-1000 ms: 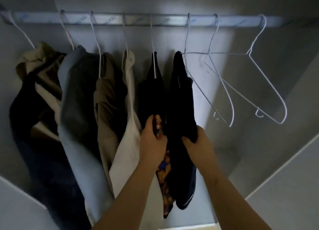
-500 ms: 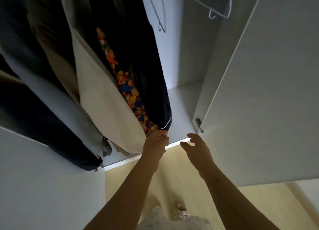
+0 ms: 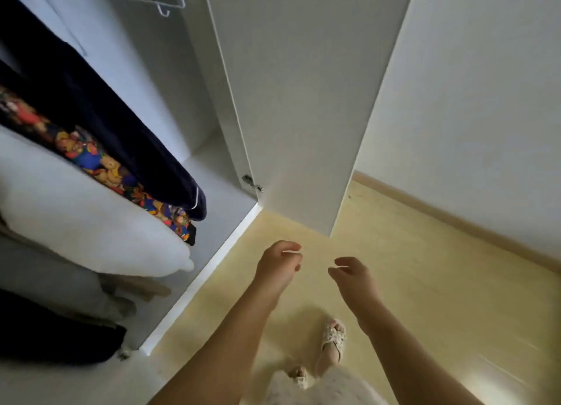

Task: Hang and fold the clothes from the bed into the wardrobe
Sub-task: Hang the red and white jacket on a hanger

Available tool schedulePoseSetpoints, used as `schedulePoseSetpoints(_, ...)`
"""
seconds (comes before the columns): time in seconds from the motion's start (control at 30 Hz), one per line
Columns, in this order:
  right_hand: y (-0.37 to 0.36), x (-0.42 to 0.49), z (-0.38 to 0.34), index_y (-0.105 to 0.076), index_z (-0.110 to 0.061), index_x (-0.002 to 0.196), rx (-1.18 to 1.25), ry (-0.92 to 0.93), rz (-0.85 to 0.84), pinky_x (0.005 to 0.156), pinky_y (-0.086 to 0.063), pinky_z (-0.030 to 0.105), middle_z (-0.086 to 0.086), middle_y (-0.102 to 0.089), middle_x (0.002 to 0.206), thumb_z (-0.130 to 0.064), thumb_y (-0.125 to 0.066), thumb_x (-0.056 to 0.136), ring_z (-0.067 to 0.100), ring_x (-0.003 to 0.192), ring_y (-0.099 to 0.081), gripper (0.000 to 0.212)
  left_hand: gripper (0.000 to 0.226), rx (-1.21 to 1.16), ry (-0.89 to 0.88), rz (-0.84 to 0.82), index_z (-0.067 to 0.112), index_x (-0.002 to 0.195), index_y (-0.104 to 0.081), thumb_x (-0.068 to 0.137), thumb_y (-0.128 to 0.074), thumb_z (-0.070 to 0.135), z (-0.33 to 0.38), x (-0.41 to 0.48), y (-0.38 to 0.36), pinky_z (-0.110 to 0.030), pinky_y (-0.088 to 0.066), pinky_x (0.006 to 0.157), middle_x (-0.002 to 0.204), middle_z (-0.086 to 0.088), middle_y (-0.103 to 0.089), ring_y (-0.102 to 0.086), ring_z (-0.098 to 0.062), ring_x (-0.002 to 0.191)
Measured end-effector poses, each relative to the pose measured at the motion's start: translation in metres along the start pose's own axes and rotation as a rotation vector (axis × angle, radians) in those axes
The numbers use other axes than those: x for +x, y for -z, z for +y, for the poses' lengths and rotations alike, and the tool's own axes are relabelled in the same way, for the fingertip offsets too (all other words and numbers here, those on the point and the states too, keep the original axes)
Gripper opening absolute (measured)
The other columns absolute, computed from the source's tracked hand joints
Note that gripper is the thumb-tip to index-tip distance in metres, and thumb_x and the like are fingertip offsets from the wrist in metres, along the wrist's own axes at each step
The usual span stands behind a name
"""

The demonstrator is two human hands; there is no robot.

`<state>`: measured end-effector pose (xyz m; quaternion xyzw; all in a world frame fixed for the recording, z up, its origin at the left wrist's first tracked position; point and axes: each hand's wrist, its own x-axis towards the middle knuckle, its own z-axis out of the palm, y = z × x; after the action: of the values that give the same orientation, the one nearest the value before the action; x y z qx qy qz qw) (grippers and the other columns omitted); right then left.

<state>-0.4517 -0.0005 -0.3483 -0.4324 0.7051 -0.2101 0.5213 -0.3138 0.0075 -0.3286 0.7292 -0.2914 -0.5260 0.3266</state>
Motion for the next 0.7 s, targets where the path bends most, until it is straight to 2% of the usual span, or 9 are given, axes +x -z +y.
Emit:
schedulePoseSetpoints(0.1, 0.045, -0.036, 0.045, -0.060, -0.011, 0.112, 0.092, -0.040, 0.191, 0.073, -0.042, 0.026, 0.002, -0.061, 0.093, -0.014, -0.055, 0.086, 0.019, 0.084, -0.056, 0.026, 0.019, 0.120, -0.032, -0.150, 0.031, 0.084, -0.060, 0.083, -0.053, 0.014, -0.006, -0.029, -0.048, -0.028, -0.047, 0.071, 0.083, 0.004, -0.064, -0.065, -0.021, 0.091)
schedulePoseSetpoints(0.2, 0.093, -0.062, 0.079, -0.064, -0.014, 0.105, 0.215, -0.074, 0.380, 0.074, -0.043, 0.028, 0.001, -0.064, 0.089, -0.013, -0.055, 0.085, 0.022, 0.089, -0.060, 0.021, 0.018, 0.240, -0.093, -0.295, 0.030, 0.082, -0.058, 0.084, -0.053, 0.013, 0.004, -0.055, -0.104, -0.028, -0.047, 0.071, 0.085, 0.002, -0.065, -0.065, -0.020, 0.092)
schedulePoseSetpoints(0.4, 0.188, -0.128, 0.159, -0.062, -0.021, 0.089, 0.391, -0.119, 0.620, 0.069, -0.041, 0.025, -0.005, -0.062, 0.078, -0.013, -0.054, 0.086, 0.019, 0.084, -0.060, 0.012, 0.019, 0.408, -0.231, -0.532, 0.027, 0.078, -0.057, 0.084, -0.053, 0.009, -0.004, -0.132, -0.230, -0.025, -0.042, 0.068, 0.073, 0.006, -0.059, -0.059, -0.017, 0.080)
schedulePoseSetpoints(0.5, 0.244, -0.174, 0.215, -0.061, -0.023, 0.085, 0.444, -0.168, 0.753, 0.077, -0.047, 0.031, -0.006, -0.063, 0.083, -0.013, -0.054, 0.087, 0.019, 0.087, -0.061, 0.013, 0.018, 0.465, -0.262, -0.655, 0.027, 0.076, -0.057, 0.085, -0.054, 0.011, -0.026, -0.189, -0.299, -0.024, -0.038, 0.061, 0.069, 0.006, -0.057, -0.057, -0.017, 0.076)
schedulePoseSetpoints(0.7, 0.343, -0.258, 0.322, -0.059, -0.028, 0.071, 0.579, -0.253, 0.955, 0.069, -0.042, 0.026, -0.005, -0.062, 0.075, -0.011, -0.055, 0.084, 0.020, 0.079, -0.060, 0.021, 0.019, 0.550, -0.326, -0.875, 0.027, 0.078, -0.057, 0.087, -0.053, 0.010, -0.064, -0.297, -0.429, -0.023, -0.039, 0.059, 0.073, 0.002, -0.058, -0.057, -0.017, 0.076)
